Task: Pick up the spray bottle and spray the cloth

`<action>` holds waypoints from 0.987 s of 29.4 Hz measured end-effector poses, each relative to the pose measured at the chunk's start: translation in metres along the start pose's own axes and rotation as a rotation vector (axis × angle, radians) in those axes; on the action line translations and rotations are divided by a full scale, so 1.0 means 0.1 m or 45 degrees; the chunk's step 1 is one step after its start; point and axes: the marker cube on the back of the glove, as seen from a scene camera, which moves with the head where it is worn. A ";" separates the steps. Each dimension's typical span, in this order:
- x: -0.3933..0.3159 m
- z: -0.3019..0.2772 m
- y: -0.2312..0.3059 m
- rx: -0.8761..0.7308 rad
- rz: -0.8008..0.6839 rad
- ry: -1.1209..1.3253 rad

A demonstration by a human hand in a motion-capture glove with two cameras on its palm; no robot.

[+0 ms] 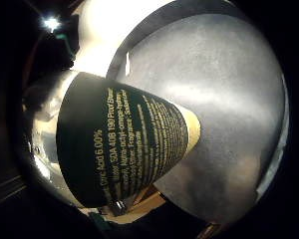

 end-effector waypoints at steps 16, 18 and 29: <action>0.00 0.16 0.11 -0.158 0.033 0.076; -0.01 0.17 0.13 -0.171 0.025 0.069; -0.36 0.30 0.41 -0.286 -0.119 -0.017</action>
